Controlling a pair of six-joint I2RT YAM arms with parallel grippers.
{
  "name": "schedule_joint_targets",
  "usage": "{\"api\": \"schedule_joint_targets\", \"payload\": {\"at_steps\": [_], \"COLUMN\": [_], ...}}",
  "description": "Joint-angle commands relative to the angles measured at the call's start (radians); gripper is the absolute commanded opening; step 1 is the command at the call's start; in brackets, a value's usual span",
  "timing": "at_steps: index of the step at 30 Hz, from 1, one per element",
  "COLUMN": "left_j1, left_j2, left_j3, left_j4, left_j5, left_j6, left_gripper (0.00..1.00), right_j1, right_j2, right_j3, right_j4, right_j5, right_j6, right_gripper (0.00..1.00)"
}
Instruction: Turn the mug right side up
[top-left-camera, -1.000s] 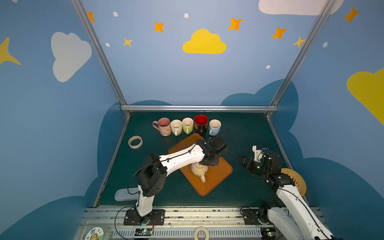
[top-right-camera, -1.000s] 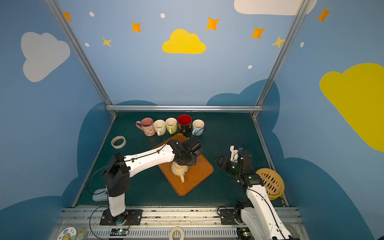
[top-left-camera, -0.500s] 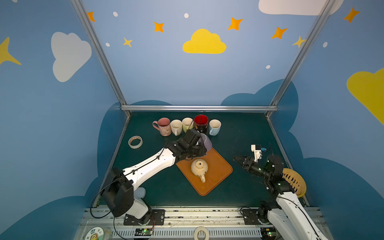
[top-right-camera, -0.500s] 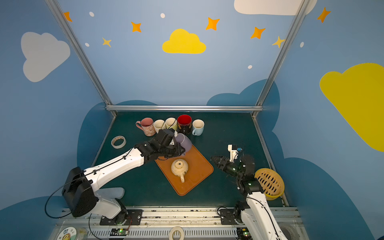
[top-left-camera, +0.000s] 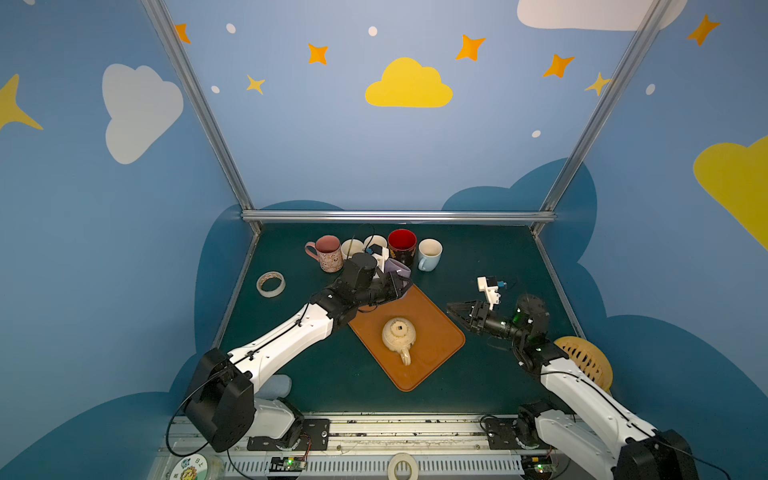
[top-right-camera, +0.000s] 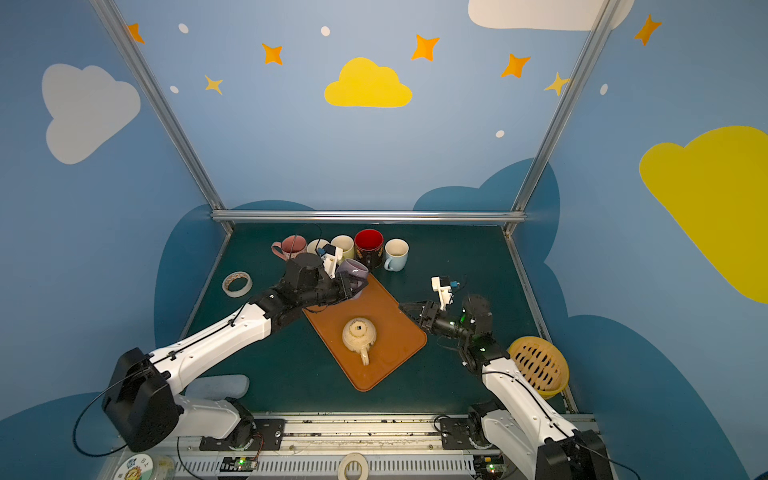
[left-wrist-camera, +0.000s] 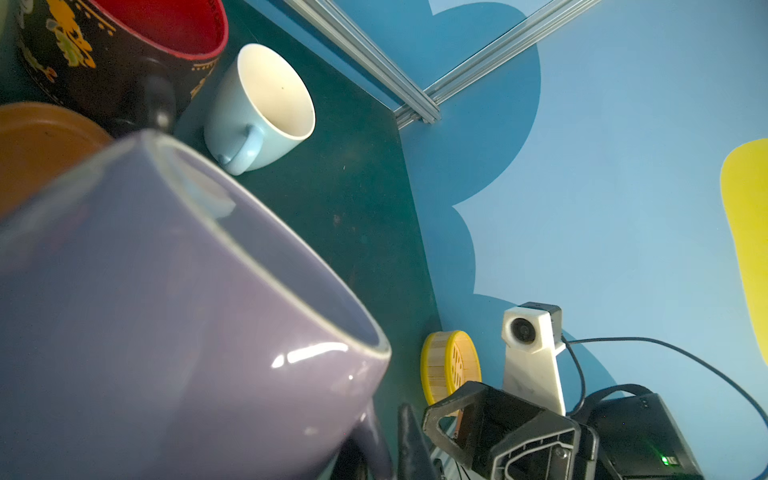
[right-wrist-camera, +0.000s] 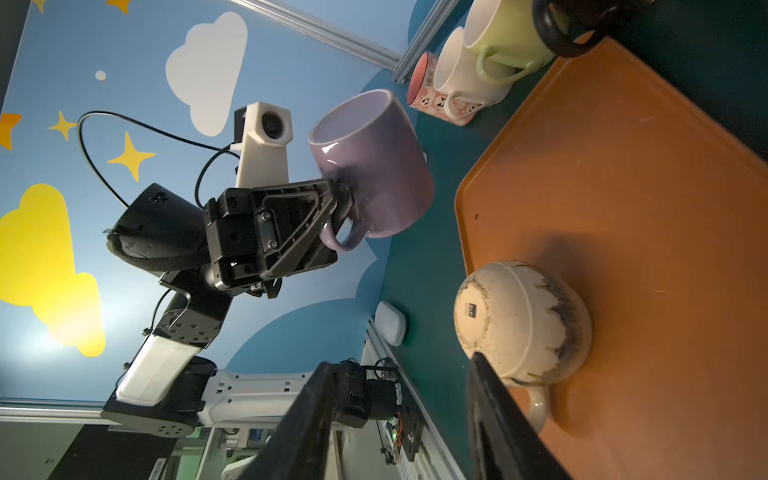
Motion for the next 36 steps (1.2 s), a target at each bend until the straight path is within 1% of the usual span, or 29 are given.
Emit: {"api": "schedule_joint_targets", "payload": {"at_steps": [1,6,9,11,12,15,16,19,25,33,36], "left_j1": [0.009,0.016,0.026,0.041,0.053,0.099,0.112,0.137,0.182,0.200,0.201], "left_j2": [-0.023,0.006,0.038,0.042,0.042,0.026,0.020,0.007,0.079,0.164,0.211], "left_j3": [0.061,0.111,0.143,0.131,0.115,0.006,-0.051,-0.202,-0.379,-0.534,-0.580], "left_j4": [0.088,-0.066,-0.186,-0.217,-0.200,-0.038,0.032,0.277,0.652,0.970,1.050], "left_j5": [0.034,-0.020,-0.054,-0.085,-0.077,-0.010,0.018,0.047,0.111,0.130,0.127], "left_j6": [0.016,0.071,0.132,0.182,0.197,0.207,0.204,0.185,0.135,0.118,0.103], "left_gripper": [0.04,0.04,0.04,0.04,0.04,0.04,0.04,0.04,0.04,0.04,0.04], "right_j1": [0.031,0.036,0.039,0.044,0.047,0.056,0.059,0.068,0.079,0.087,0.090], "right_j2": [0.027,0.025,0.022,0.018,0.017,0.027,0.035,0.051,0.064,0.098,0.113], "right_j3": [0.044,0.052,0.058,0.065,0.067,0.069,0.067,0.067,0.072,0.073,0.079], "right_j4": [0.048,-0.012,-0.045,-0.077,-0.081,-0.075,-0.066,-0.039,-0.034,-0.017,-0.011], "right_j5": [0.024,0.065,0.080,0.094,0.098,0.098,0.093,0.074,0.058,0.060,0.058], "right_j6": [0.003,-0.046,-0.081,-0.116,-0.127,-0.148,-0.149,-0.151,-0.173,-0.186,-0.189], "right_gripper": [0.46,0.46,0.45,0.44,0.44,0.44,0.44,0.44,0.44,0.43,0.43]}}
